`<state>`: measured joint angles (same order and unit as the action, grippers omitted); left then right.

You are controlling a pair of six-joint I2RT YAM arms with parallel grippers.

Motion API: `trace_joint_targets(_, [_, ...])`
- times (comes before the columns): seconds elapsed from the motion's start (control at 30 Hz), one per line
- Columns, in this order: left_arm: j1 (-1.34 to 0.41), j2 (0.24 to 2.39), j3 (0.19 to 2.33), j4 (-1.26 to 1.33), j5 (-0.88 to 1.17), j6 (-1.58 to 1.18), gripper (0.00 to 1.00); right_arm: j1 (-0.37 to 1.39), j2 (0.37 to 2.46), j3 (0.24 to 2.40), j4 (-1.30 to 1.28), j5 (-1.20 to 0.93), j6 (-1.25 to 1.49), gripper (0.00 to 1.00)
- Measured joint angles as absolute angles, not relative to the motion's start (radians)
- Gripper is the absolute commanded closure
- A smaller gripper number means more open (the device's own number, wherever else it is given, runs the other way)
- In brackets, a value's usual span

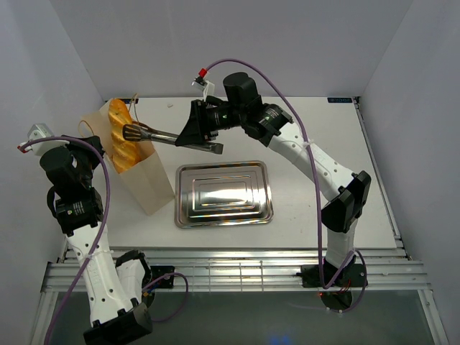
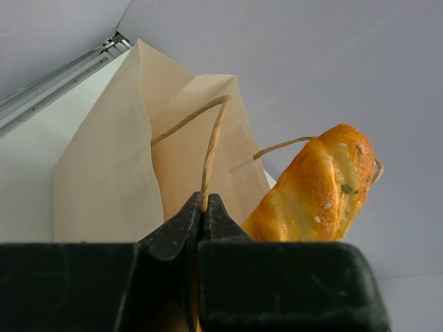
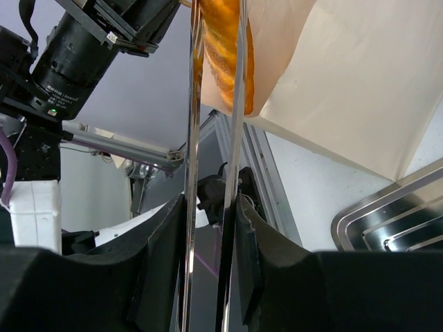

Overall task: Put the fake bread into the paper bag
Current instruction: Place the fake bread in the paper bag.

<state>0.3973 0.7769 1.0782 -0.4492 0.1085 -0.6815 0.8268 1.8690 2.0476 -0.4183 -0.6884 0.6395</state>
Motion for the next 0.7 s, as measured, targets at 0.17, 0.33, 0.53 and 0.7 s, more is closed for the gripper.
trace_joint_targets(0.17, [0.397, 0.777, 1.078, -0.454, 0.109, -0.682, 1.0, 0.861, 1.92, 2.141, -0.48, -0.664, 0.577, 0.64])
trace_joint_targets(0.33, [0.397, 0.777, 1.078, -0.459, 0.109, -0.682, 1.0, 0.872, 1.92, 2.141, -0.514, -0.654, 0.544, 0.62])
trace_joint_targets(0.53, [0.397, 0.776, 1.078, -0.459, 0.109, -0.682, 1.0, 0.871, 1.92, 2.141, -0.533, -0.654, 0.53, 0.61])
trace_joint_targets(0.7, [0.397, 0.775, 1.078, -0.459, 0.109, -0.682, 1.0, 0.871, 1.92, 2.141, -0.533, -0.654, 0.515, 0.6])
